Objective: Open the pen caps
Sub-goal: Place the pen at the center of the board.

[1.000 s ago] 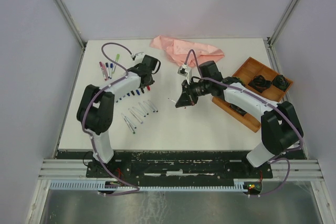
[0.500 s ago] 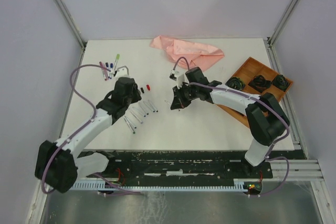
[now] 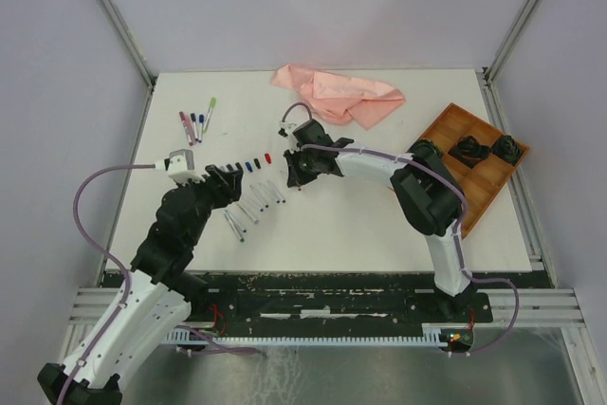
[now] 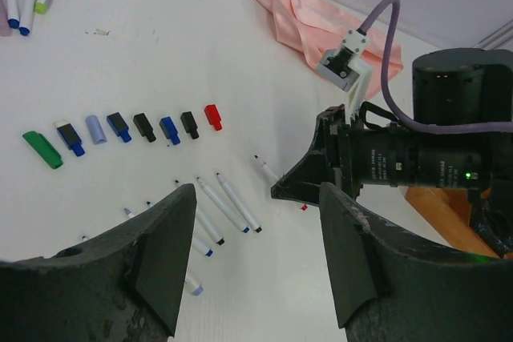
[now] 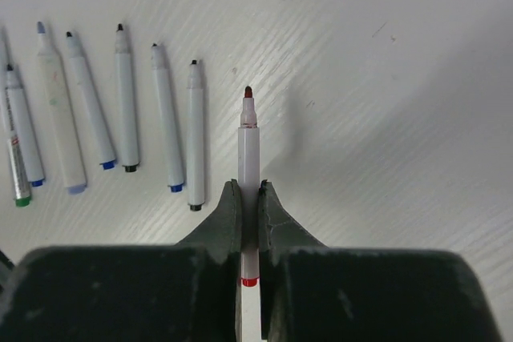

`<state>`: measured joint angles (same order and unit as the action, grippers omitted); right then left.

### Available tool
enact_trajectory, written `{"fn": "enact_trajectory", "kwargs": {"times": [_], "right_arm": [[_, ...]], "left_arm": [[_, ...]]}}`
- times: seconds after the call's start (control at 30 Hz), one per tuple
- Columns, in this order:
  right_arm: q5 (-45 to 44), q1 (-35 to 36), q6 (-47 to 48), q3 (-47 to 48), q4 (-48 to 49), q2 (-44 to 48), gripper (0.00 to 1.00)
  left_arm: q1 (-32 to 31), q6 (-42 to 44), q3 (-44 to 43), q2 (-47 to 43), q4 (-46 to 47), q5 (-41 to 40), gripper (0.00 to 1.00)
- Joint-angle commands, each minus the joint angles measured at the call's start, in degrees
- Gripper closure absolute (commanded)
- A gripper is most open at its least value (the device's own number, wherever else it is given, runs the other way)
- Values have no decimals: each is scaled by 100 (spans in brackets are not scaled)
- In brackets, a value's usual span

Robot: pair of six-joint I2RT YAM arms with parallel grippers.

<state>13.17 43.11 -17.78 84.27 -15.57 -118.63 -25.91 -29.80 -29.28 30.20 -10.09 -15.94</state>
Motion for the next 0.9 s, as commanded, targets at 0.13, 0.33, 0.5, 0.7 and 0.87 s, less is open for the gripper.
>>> {"fn": "enact_trajectory", "kwargs": {"times": [0.13,0.33,0.5,0.7,0.87], "right_arm": [[-487,121,-200,663,-191,-453,86],[-436,203,-318,665,-131,-552,79],[-570,222,-393,779,-232,-712,73],[-675,224,-384,872,-379,-810,67],[-630,227,-366,892,-416,-812,67]], "left_arm": [[-14,-122,122,-370,-41,-108,31],[-14,-144,195,-431,-18,-189,31],[-15,-153,197,-488,-48,-218,31],[-19,-167,228,-538,-47,-268,31],[-15,-175,216,-536,-45,-290,31]]}}
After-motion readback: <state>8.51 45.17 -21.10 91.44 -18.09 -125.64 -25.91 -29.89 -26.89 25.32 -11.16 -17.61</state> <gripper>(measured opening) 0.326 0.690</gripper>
